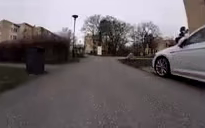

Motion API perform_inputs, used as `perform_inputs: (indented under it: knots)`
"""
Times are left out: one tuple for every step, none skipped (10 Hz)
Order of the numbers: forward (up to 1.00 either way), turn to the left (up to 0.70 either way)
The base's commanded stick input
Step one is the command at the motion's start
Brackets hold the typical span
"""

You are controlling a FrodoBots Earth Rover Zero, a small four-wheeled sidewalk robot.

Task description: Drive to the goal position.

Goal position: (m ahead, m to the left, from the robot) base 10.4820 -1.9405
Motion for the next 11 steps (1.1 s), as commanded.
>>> perform_inputs:
  knots:
    - [1.0,0.0]
    - [1.0,0.0]
    - [1.0,0.0]
    - [1.0,0.0]
    - [1.0,0.0]
    - [1.0,0.0]
    - [1.0,0.0]
    - [1.0,0.0]
    - [1.0,0.0]
    - [1.0,0.0]
    - [1.0,0.0]
